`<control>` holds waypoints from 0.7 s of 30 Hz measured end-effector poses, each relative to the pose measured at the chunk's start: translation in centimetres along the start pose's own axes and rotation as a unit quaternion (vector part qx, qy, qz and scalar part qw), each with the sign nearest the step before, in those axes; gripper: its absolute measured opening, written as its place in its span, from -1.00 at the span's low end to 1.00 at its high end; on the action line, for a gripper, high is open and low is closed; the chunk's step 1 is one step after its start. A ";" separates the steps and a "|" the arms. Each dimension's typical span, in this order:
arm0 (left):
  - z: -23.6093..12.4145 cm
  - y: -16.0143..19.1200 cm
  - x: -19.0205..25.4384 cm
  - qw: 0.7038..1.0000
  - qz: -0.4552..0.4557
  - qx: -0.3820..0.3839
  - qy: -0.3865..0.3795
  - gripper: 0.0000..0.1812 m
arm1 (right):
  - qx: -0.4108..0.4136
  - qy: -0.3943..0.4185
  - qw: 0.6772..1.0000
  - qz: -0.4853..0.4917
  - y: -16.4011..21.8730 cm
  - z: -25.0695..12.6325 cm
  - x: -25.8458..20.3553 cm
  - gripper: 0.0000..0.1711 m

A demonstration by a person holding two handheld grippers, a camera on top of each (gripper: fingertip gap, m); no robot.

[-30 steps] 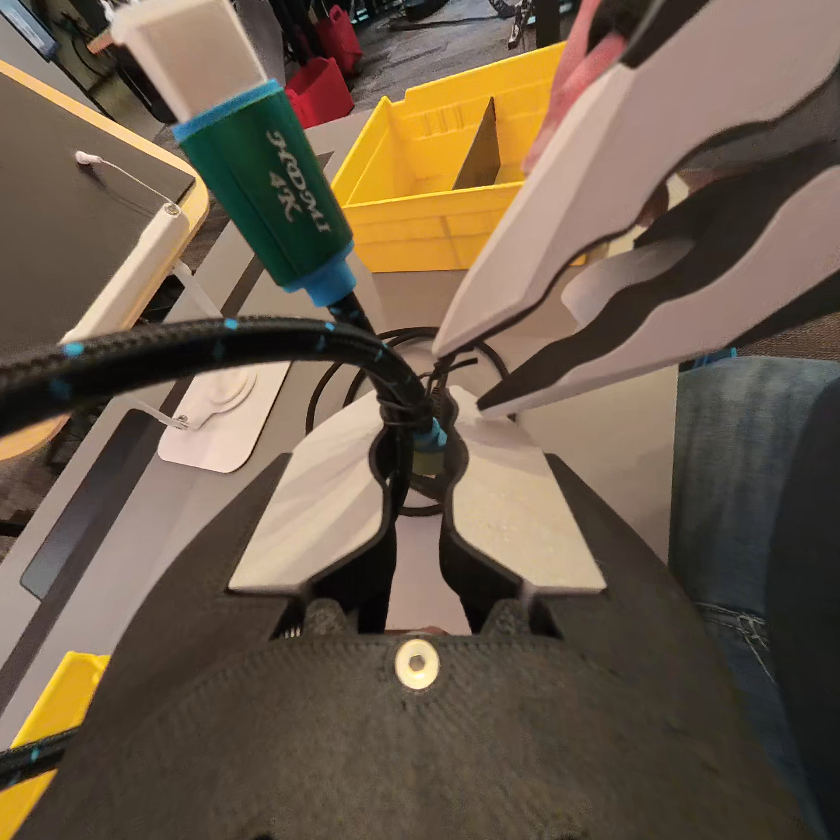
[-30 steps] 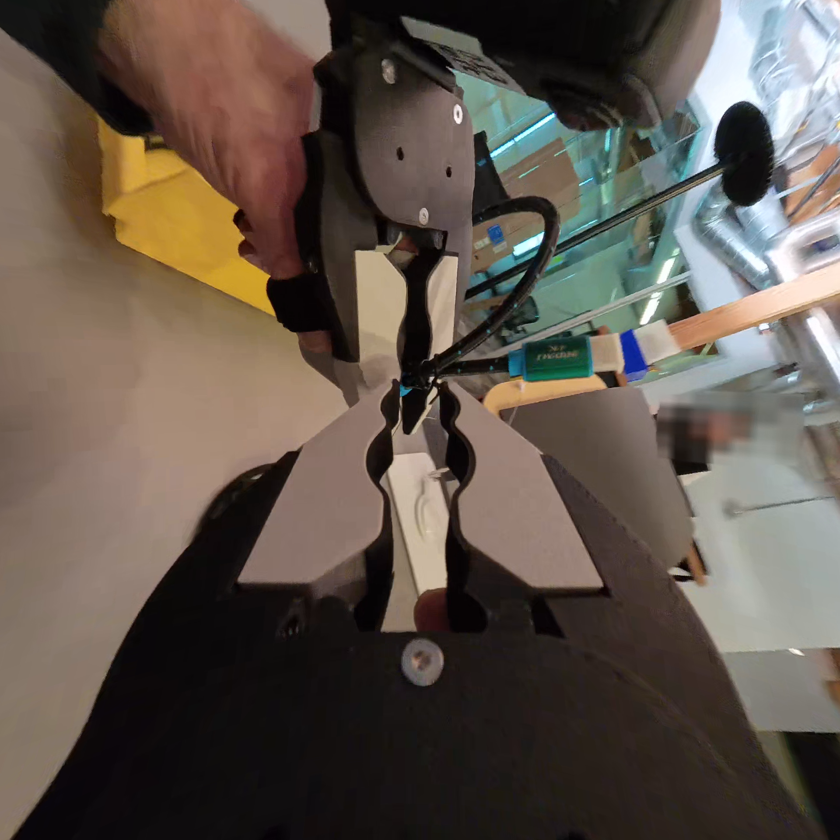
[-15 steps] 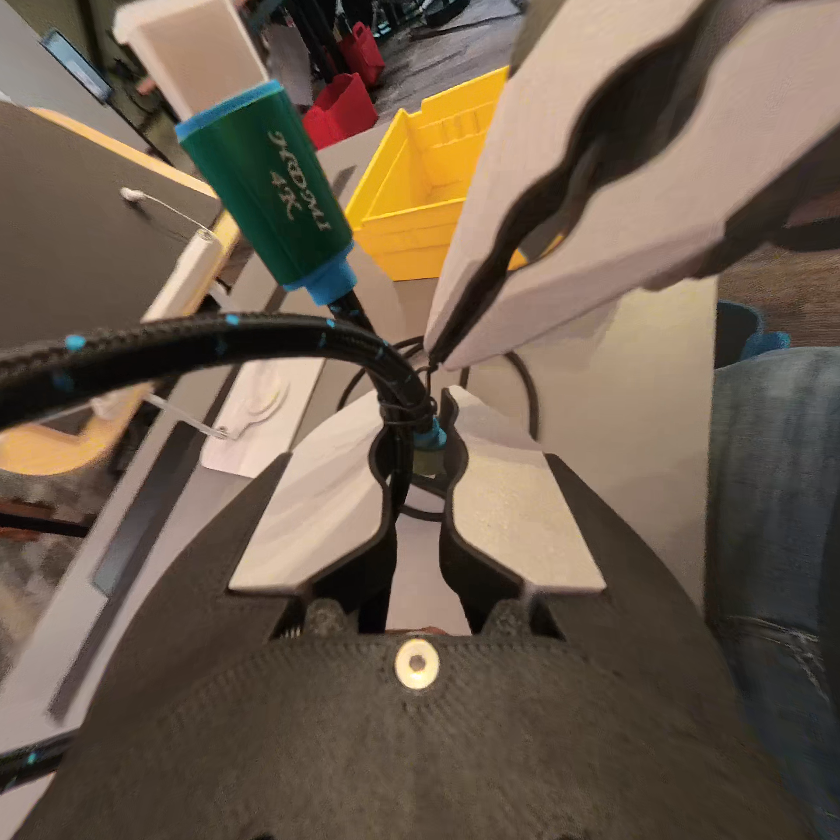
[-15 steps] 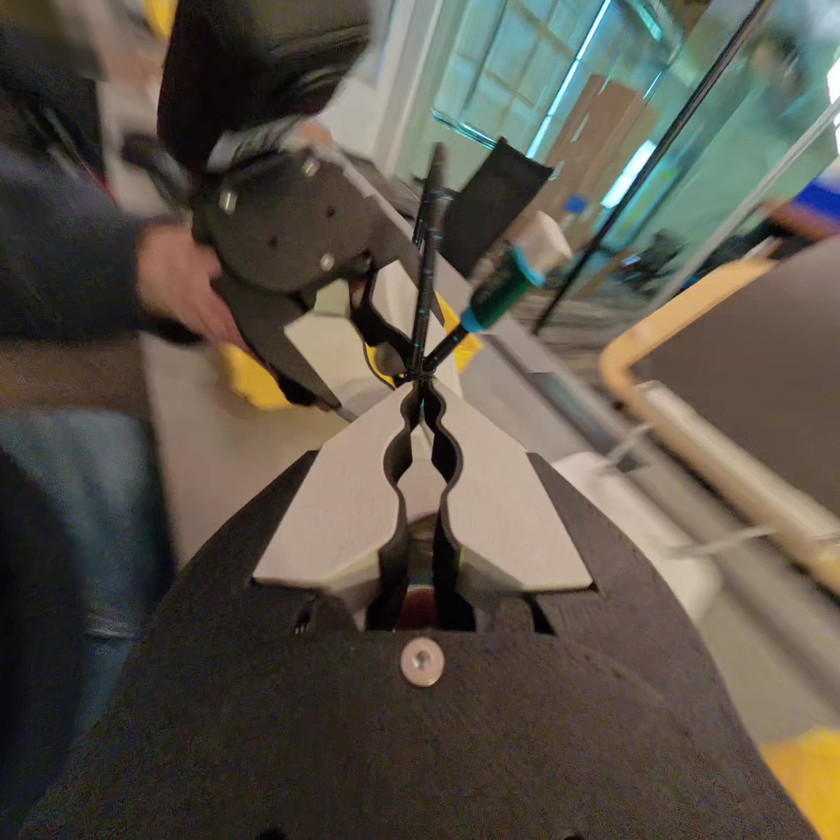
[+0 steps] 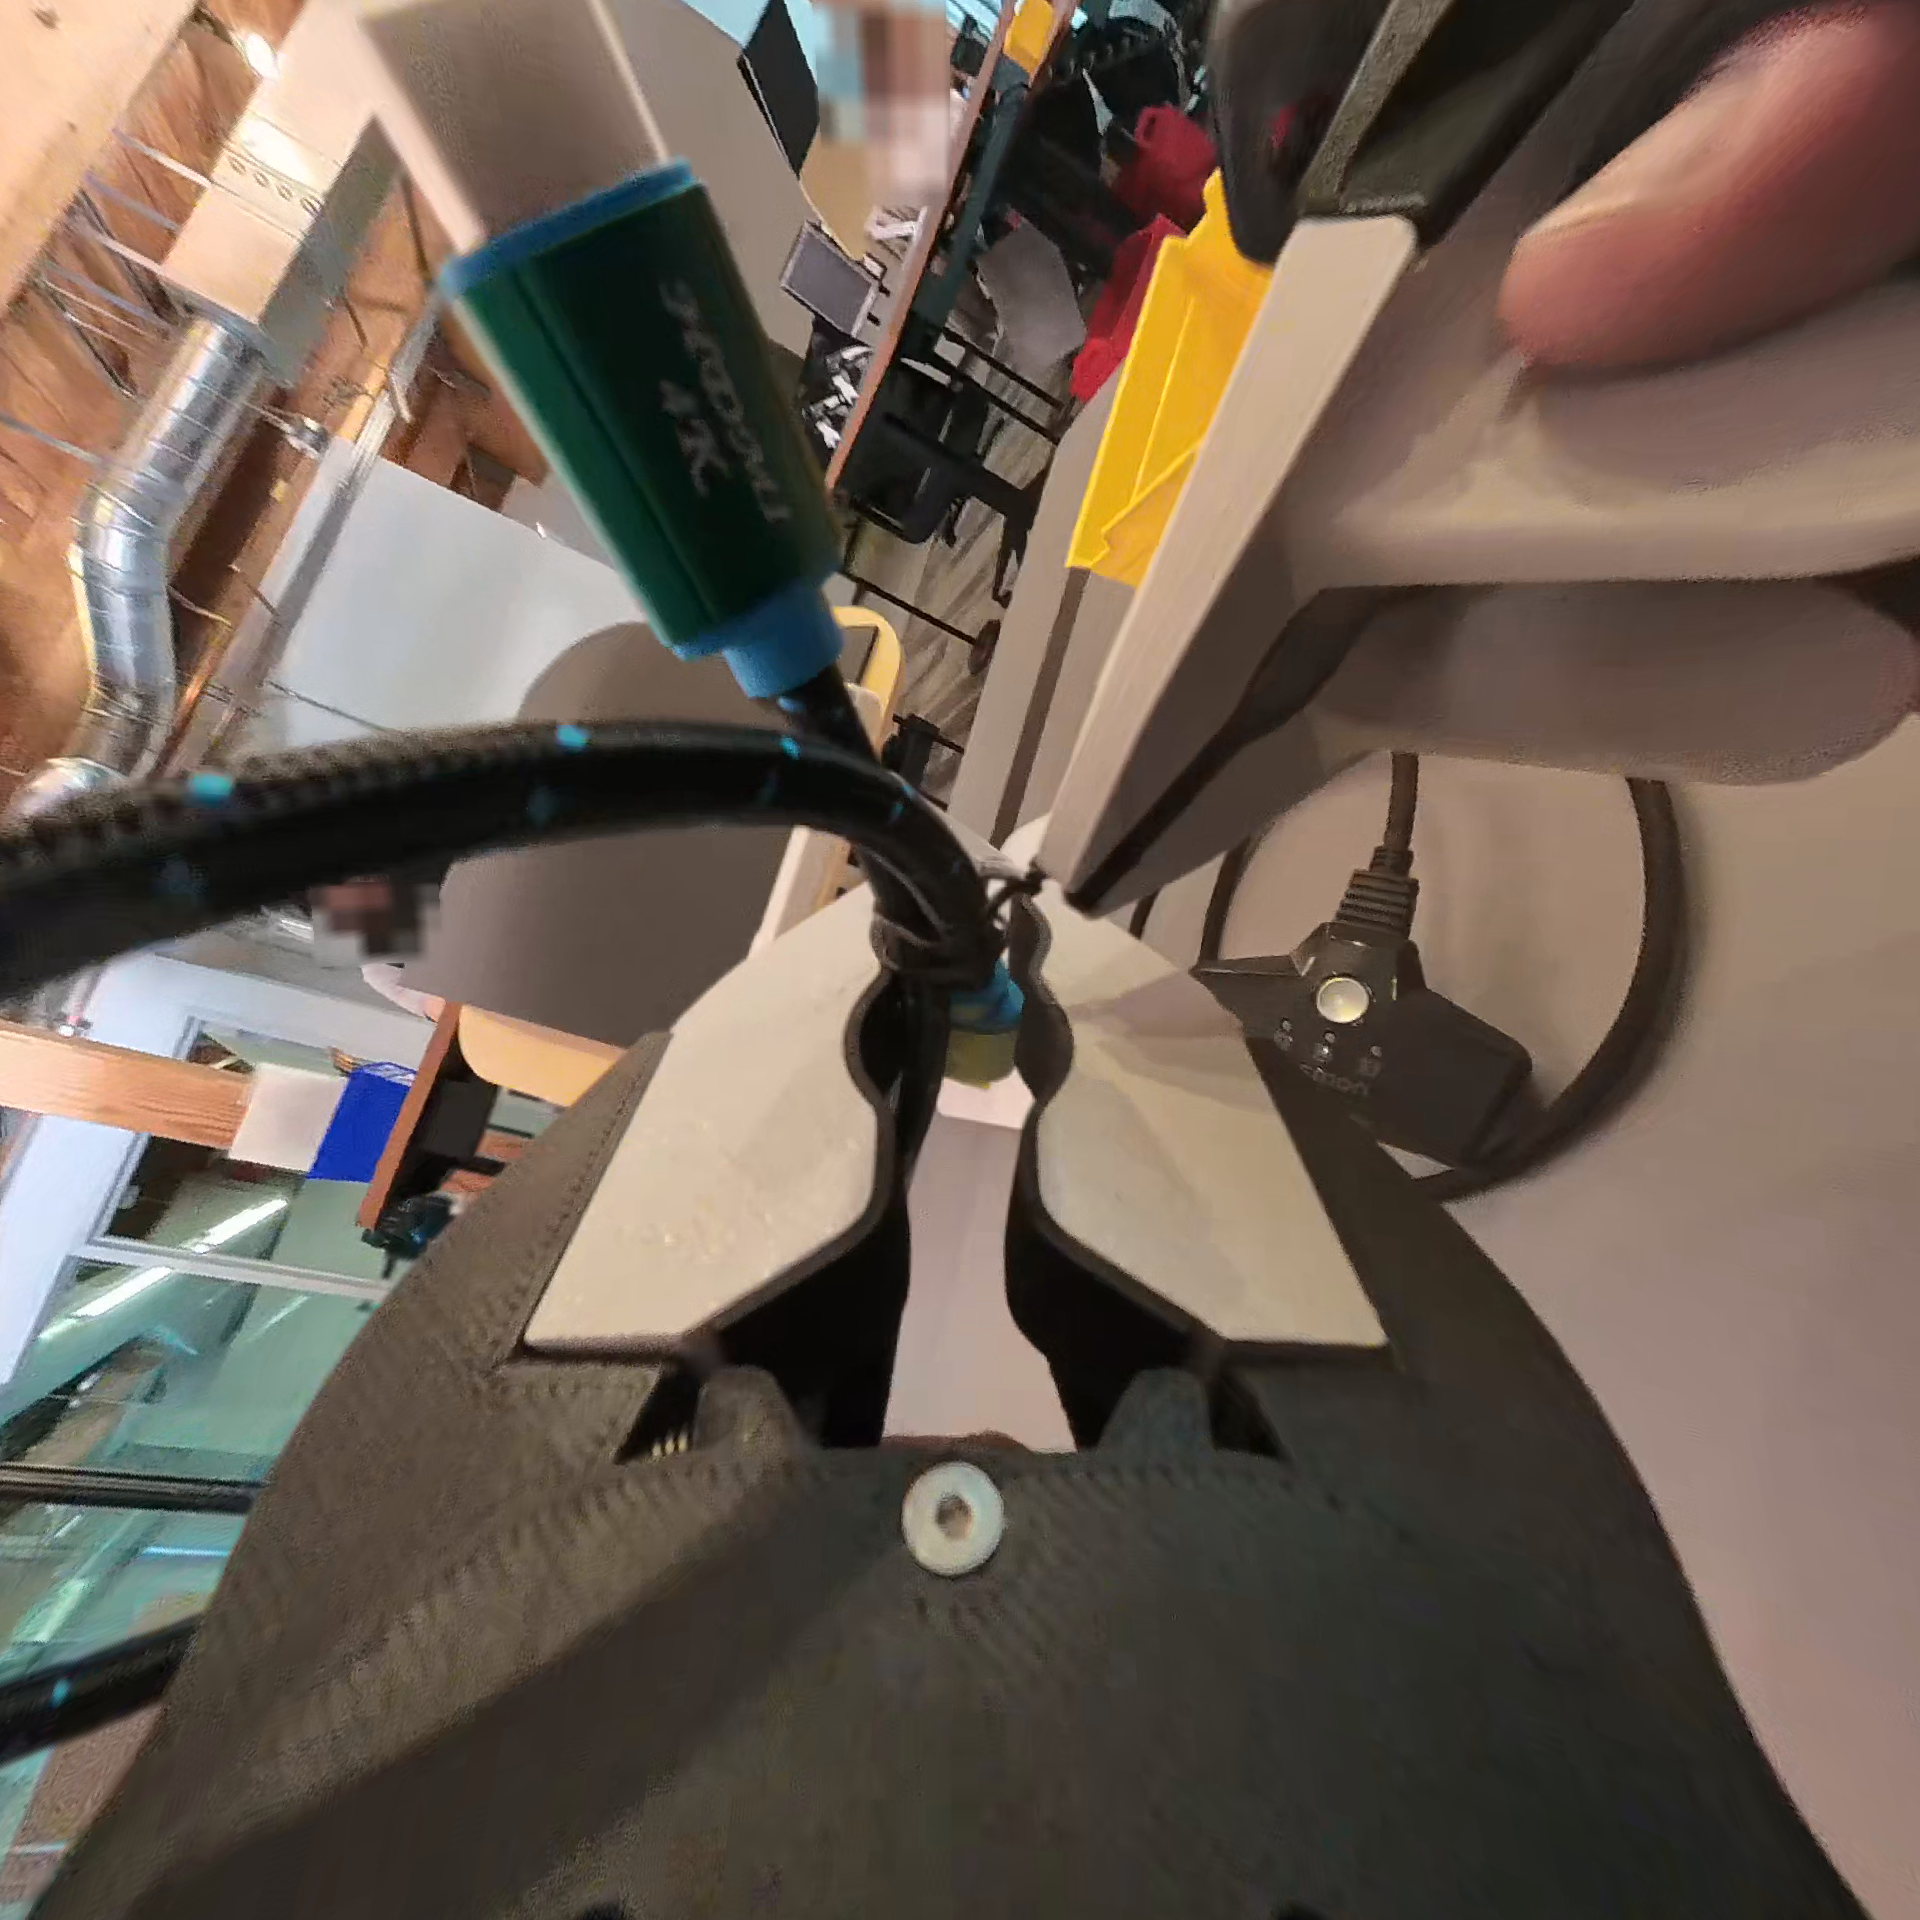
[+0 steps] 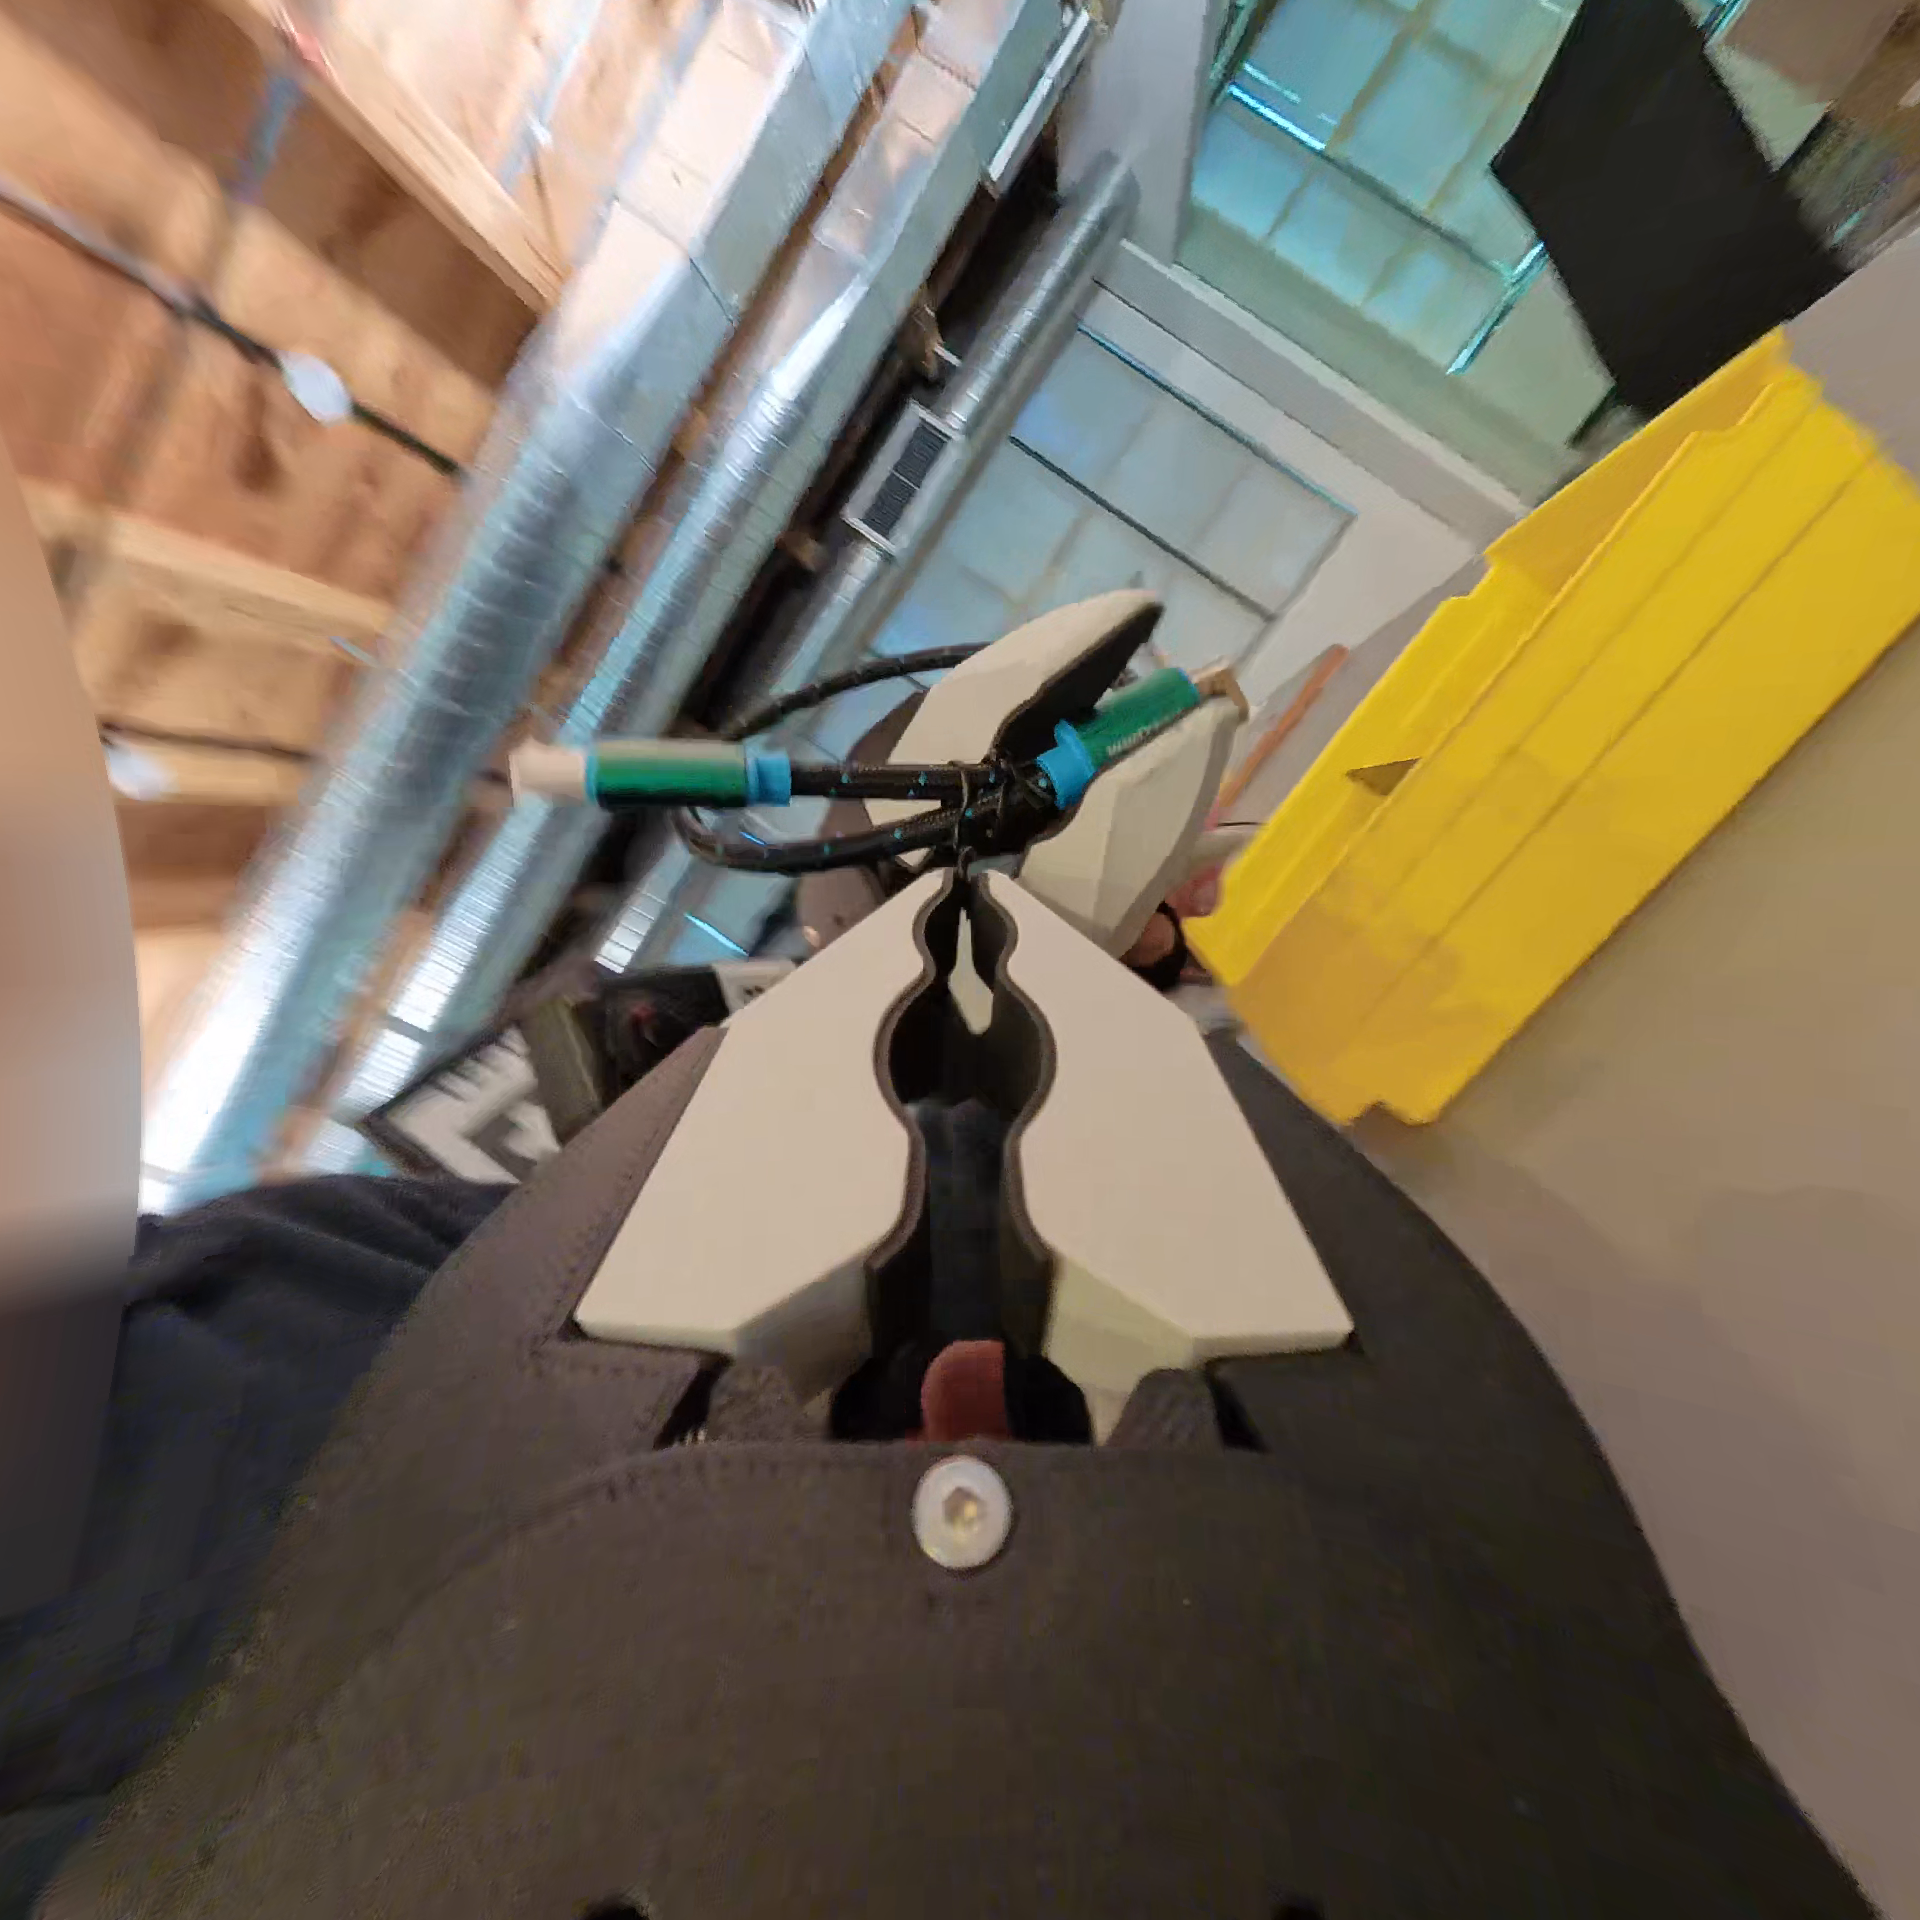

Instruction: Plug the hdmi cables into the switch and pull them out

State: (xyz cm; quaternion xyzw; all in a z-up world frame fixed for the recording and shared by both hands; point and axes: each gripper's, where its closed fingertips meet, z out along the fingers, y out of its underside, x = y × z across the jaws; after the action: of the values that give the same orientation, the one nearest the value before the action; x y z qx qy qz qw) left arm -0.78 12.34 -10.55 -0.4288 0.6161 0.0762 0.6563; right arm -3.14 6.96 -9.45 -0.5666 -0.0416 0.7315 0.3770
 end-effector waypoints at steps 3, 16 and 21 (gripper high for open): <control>0.2 0.4 0.6 0.997 -0.061 -0.006 0.046 -0.80 | -0.051 0.103 0.970 -0.215 -0.9 -0.2 0.6 -0.70; 0.2 -0.2 1.9 0.965 -0.196 -0.025 0.171 -0.81 | -0.252 0.257 0.432 -0.827 -1.7 0.3 0.6 -0.89; 0.1 -0.4 2.1 0.962 -0.203 -0.025 0.181 -0.81 | -0.257 0.259 0.405 -0.838 -1.9 0.3 0.5 -0.97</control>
State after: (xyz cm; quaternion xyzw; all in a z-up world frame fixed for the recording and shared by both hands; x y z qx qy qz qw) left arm 0.01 11.28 -12.22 -0.5675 0.6229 -0.1221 0.5244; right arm -2.45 8.74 -8.80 -0.4812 -0.5824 -0.1771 0.6308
